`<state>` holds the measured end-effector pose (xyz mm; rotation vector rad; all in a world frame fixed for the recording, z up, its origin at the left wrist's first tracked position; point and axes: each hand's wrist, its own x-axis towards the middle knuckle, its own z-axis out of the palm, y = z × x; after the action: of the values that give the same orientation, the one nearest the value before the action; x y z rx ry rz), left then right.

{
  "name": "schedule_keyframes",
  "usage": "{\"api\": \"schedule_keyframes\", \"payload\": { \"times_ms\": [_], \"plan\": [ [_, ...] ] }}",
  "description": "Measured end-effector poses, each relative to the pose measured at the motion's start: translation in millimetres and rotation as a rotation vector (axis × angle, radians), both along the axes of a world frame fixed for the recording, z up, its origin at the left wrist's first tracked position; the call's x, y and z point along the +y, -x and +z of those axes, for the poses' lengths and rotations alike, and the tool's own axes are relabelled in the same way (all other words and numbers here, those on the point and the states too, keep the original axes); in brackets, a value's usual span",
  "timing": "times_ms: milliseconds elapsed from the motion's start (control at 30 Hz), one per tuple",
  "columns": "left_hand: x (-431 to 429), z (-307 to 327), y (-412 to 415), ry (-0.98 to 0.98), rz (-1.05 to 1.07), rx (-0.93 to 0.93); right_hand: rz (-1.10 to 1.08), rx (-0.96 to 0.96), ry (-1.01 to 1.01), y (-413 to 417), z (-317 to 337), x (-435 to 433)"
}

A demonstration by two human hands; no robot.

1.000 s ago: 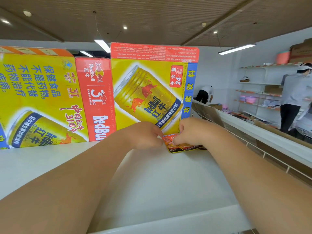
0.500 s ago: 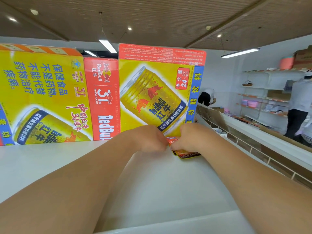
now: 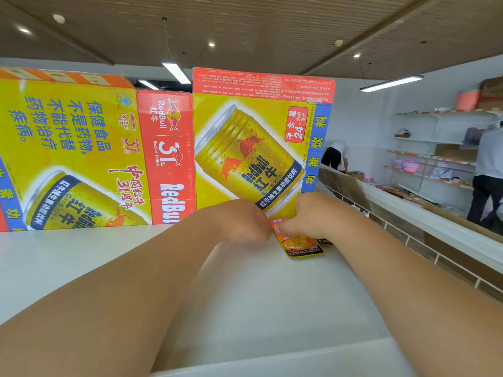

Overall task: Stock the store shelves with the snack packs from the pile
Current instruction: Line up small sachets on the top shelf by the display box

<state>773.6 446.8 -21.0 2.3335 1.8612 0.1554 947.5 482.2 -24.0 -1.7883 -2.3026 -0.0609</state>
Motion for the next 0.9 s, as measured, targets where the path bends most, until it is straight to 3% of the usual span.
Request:
{"api": "schedule_keyframes", "payload": {
  "times_ms": [400,533,900],
  "plan": [
    [-10,17,5,-0.172,-0.018,-0.054,0.138,0.255,-0.02,-14,28,-11],
    [-27,29,9,-0.188,-0.031,-0.057,0.181,0.23,-0.023,-2,45,-15],
    [-126,33,142,-0.307,0.102,-0.24,0.341,0.226,0.007,108,64,-87]
  ]
}}
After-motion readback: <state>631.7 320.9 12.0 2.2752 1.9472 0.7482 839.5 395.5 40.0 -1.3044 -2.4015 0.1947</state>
